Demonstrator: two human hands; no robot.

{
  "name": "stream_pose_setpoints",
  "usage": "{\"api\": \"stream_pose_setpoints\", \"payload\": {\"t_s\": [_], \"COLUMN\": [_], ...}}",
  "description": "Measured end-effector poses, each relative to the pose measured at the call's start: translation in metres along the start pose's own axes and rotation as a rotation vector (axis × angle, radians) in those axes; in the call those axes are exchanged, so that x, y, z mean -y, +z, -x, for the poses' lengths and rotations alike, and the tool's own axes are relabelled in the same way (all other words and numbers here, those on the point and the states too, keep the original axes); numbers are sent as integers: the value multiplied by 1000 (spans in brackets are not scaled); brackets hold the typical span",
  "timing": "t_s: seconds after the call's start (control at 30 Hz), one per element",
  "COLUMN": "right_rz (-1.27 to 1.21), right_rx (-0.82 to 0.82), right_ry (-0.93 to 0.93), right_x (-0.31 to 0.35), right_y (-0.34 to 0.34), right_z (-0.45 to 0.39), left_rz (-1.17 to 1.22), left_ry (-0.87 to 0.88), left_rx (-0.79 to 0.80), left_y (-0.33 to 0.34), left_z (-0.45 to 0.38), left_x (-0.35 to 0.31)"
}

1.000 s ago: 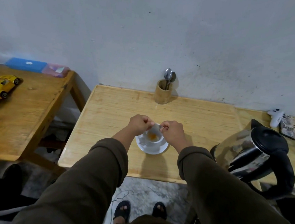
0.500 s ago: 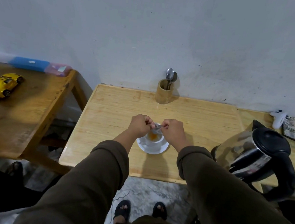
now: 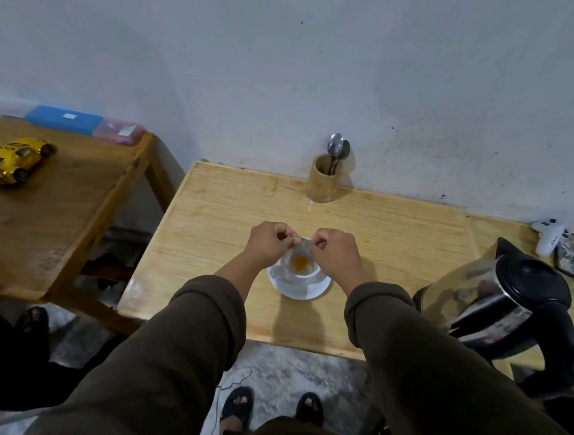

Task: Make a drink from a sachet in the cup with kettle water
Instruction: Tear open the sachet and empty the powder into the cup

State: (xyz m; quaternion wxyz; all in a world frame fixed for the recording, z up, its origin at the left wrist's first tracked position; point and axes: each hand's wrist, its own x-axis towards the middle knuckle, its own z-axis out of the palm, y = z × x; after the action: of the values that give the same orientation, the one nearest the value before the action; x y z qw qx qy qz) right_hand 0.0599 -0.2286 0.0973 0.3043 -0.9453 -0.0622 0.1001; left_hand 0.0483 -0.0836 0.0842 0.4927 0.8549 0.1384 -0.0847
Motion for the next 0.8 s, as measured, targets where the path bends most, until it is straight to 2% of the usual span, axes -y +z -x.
{"api": "stream_pose_setpoints", "payload": {"t_s": [0.17,0.37,0.53,0.63,0.8], "right_rz": [16,-18,70,121,145], "right_rx": [-40,-31,90,141,111], "right_ry": [-95,-142,-149,-129,-49], "right_x": [16,40,55,62,56], "right_y": [-2,20,46,55,71], "right_z": [-6,-5,4,12,15], "left_rz": [259,369,235,111,-52], "left_ry": [-39,-112,-236,-281,-274], "left_rx": [-11,-118,-304,-264,-148], "left_y": [-18,-42,-46,-40,-30], "left_z": [3,7,15,17,20], "left_x": [9,33,68,92,112]}}
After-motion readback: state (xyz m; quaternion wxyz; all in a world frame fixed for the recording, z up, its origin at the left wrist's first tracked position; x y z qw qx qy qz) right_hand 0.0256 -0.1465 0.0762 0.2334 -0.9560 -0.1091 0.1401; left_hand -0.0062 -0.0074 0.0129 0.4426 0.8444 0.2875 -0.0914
